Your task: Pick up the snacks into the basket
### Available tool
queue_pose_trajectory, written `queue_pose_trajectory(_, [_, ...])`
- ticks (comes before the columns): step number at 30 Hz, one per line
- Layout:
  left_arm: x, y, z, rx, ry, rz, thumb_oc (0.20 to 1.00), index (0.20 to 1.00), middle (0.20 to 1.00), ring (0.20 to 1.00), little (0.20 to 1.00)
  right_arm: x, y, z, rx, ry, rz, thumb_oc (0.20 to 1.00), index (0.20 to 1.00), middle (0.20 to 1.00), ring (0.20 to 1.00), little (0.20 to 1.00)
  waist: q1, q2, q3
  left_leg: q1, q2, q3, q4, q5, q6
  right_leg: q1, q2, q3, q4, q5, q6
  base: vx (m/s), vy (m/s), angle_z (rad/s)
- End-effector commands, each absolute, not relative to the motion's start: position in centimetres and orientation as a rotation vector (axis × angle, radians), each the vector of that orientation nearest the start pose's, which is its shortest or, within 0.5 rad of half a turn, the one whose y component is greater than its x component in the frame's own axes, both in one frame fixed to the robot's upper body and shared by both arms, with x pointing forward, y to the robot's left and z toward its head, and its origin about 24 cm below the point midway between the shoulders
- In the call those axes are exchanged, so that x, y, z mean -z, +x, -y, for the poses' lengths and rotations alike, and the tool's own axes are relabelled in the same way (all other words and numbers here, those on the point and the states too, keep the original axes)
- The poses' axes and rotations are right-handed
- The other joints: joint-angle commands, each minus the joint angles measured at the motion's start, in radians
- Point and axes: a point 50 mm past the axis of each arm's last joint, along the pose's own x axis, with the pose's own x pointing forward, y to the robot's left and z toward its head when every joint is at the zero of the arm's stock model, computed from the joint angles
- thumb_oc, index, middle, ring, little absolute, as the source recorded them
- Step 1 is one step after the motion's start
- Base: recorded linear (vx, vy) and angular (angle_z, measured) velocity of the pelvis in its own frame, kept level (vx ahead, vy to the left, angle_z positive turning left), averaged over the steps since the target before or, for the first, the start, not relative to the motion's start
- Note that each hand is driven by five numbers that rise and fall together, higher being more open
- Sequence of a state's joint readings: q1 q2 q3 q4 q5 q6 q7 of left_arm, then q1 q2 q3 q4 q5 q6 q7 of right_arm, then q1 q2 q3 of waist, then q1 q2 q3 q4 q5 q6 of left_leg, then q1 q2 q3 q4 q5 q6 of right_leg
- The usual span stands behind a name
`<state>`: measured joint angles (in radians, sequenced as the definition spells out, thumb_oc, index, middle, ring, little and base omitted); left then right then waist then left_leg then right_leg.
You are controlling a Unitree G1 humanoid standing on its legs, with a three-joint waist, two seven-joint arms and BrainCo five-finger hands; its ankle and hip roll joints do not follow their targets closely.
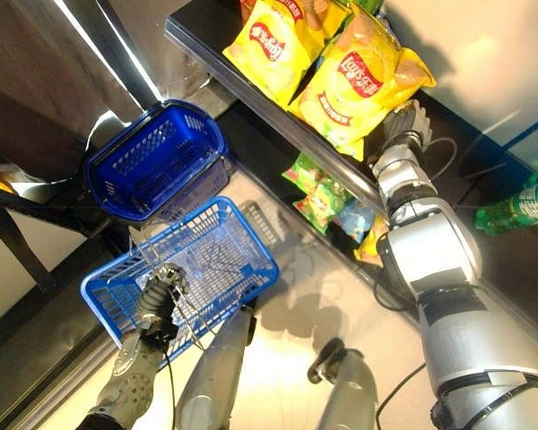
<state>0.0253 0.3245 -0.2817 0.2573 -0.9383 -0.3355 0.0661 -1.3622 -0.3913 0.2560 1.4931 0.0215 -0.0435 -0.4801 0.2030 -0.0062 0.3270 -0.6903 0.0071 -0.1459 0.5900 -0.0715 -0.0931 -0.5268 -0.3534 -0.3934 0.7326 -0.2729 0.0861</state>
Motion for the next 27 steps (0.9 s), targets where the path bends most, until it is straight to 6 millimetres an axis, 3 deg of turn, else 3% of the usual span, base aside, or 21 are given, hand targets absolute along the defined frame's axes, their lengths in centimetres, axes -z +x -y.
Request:
queue_pose_trajectory(1, [-3.7,24.6,-18.0,-0.016,-0.602,0.134,0.200,0.200,0.200,0.200,0.200,-23.2,42.1,21.9,0.591,-0.415,0.161,1.000,1.000,1.000,1.000,1.000,-0.009,0.025,-0.022,0.027,-0.033,0.071,-0.033,-0.040,0.114,-0.068,0.031,0.041,-0.008,0.136,0.041,-0.01,0.020,-0.07])
queue_pose_trajectory(2, [-3.7,24.6,-18.0,-0.018,-0.602,0.132,0.200,0.200,0.200,0.200,0.200,-23.1,42.1,21.9,0.590,-0.416,0.159,1.000,1.000,1.000,1.000,1.000,-0.010,0.023,-0.024,0.037,-0.034,0.068,-0.022,-0.072,0.109,-0.061,0.032,0.051,0.004,0.112,0.055,-0.02,0.029,-0.06])
queue_pose_trajectory(3, [-3.7,24.6,-18.1,-0.028,-0.609,0.135,0.200,0.200,0.200,0.200,0.200,-22.3,42.0,22.1,0.598,-0.354,0.144,1.000,1.000,1.000,1.000,1.000,-0.018,0.025,-0.022,0.027,-0.031,0.076,-0.034,-0.040,0.114,-0.069,0.034,0.045,-0.011,0.138,0.041,0.07,0.002,-0.05])
queue_pose_trajectory(4, [-3.6,24.6,-18.1,-0.030,-0.609,0.133,0.200,0.200,0.200,0.200,0.200,-22.2,42.0,22.1,0.597,-0.354,0.142,1.000,1.000,1.000,1.000,1.000,-0.018,0.022,-0.024,0.036,-0.032,0.073,-0.023,-0.072,0.109,-0.062,0.035,0.055,0.000,0.114,0.054,-0.10,0.052,-0.05])
queue_pose_trajectory(5, [-3.7,24.6,-18.1,-0.033,-0.611,0.138,0.200,0.200,0.200,0.200,0.200,-21.8,42.0,22.0,0.595,-0.336,0.139,1.000,1.000,1.000,1.000,1.000,-0.022,0.024,-0.023,0.027,-0.030,0.080,-0.036,-0.040,0.115,-0.074,0.035,0.048,-0.012,0.141,0.041,-0.02,0.037,-0.06])
queue_pose_trajectory(7, [-3.7,24.5,-18.0,-0.037,-0.626,0.141,0.200,0.200,0.200,0.200,0.200,-20.9,41.9,22.1,0.586,-0.276,0.114,1.000,1.000,1.000,1.000,1.000,-0.033,0.023,-0.020,0.027,-0.027,0.089,-0.032,-0.043,0.117,-0.077,0.038,0.055,-0.019,0.144,0.037,-0.02,0.037,-0.12])
queue_pose_trajectory(8, [-3.6,24.5,-18.0,-0.039,-0.627,0.136,0.200,0.200,0.200,0.200,0.200,-20.3,41.9,22.2,0.582,-0.251,0.094,1.000,1.000,1.000,1.000,1.000,-0.035,0.022,-0.021,0.036,-0.028,0.087,-0.018,-0.077,0.112,-0.071,0.039,0.067,-0.006,0.119,0.051,0.07,-0.006,-0.17])
queue_pose_trajectory(10, [-3.7,24.5,-17.9,-0.034,-0.629,0.139,0.200,0.200,0.200,0.200,0.200,-19.9,41.8,22.6,0.588,-0.207,0.077,1.000,1.000,1.000,1.000,1.000,-0.037,0.024,-0.020,0.021,-0.027,0.093,-0.026,-0.046,0.117,-0.083,0.036,0.058,-0.015,0.143,0.037,-0.01,0.002,-0.17])
queue_pose_trajectory(11, [-3.7,24.5,-17.9,-0.032,-0.631,0.139,0.200,0.200,0.200,0.200,0.200,-19.7,41.7,22.8,0.593,-0.167,0.070,1.000,1.000,1.000,1.000,1.000,-0.038,0.024,-0.022,0.028,-0.028,0.089,-0.017,-0.076,0.112,-0.078,0.037,0.068,-0.003,0.118,0.051,-0.10,0.015,-0.10])
queue_pose_trajectory(12, [-3.7,24.5,-17.8,-0.026,-0.636,0.142,0.200,0.200,0.200,0.200,0.200,-19.6,41.6,23.2,0.603,-0.123,0.068,1.000,1.000,1.000,1.000,1.000,-0.037,0.027,-0.022,0.017,-0.027,0.093,-0.028,-0.045,0.116,-0.087,0.034,0.058,-0.013,0.141,0.038,0.08,-0.022,-0.03])
queue_pose_trajectory(13, [-3.8,24.5,-17.8,-0.022,-0.642,0.142,0.200,0.200,0.200,0.200,0.200,-19.5,41.5,23.4,0.609,-0.085,0.068,1.000,1.000,1.000,1.000,1.000,-0.037,0.027,-0.025,0.026,-0.029,0.089,-0.020,-0.076,0.111,-0.080,0.035,0.066,-0.003,0.115,0.052,0.01,-0.011,-0.05])
queue_pose_trajectory(14, [-3.8,24.4,-17.7,-0.016,-0.646,0.144,0.200,0.200,0.200,0.200,0.200,-19.6,41.4,23.8,0.618,-0.041,0.072,1.000,1.000,1.000,1.000,1.000,-0.035,0.028,-0.025,0.026,-0.030,0.090,-0.018,-0.078,0.110,-0.078,0.033,0.065,-0.001,0.112,0.053,0.00,-0.013,-0.04])
queue_pose_trajectory(15, [-3.9,24.4,-17.6,-0.006,-0.649,0.144,0.200,0.200,0.200,0.200,0.200,-19.8,41.3,24.4,0.627,-0.025,0.076,1.000,1.000,1.000,1.000,1.000,-0.033,0.031,-0.024,0.016,-0.030,0.093,-0.032,-0.044,0.114,-0.086,0.031,0.052,-0.013,0.137,0.039,0.00,0.000,0.00])
queue_pose_trajectory(16, [-3.8,24.3,-17.6,0.001,-0.652,0.141,0.200,0.200,0.200,0.200,0.200,-19.7,41.2,24.8,0.635,-0.015,0.076,1.000,1.000,1.000,1.000,1.000,-0.031,0.030,-0.028,0.026,-0.032,0.088,-0.022,-0.077,0.109,-0.078,0.032,0.061,-0.001,0.110,0.053,0.00,-0.014,0.03])
queue_pose_trajectory(22, [-3.8,24.1,-17.5,0.024,-0.655,0.135,0.200,0.200,0.200,0.200,0.200,-20.6,40.8,26.6,0.656,0.030,0.101,1.000,1.000,1.000,1.000,1.000,-0.008,0.034,-0.035,0.028,-0.032,0.081,-0.027,-0.076,0.107,-0.073,0.026,0.051,0.004,0.108,0.059,0.04,-0.028,0.05])
queue_pose_trajectory(27, [-3.7,24.1,-17.6,0.031,-0.648,0.132,0.200,0.200,0.200,0.200,0.200,-21.9,40.9,26.7,0.635,0.035,0.141,1.000,1.000,1.000,1.000,1.000,0.009,0.035,-0.031,0.029,-0.032,0.074,-0.030,-0.072,0.103,-0.069,0.023,0.044,0.005,0.106,0.063,0.01,-0.024,0.06])
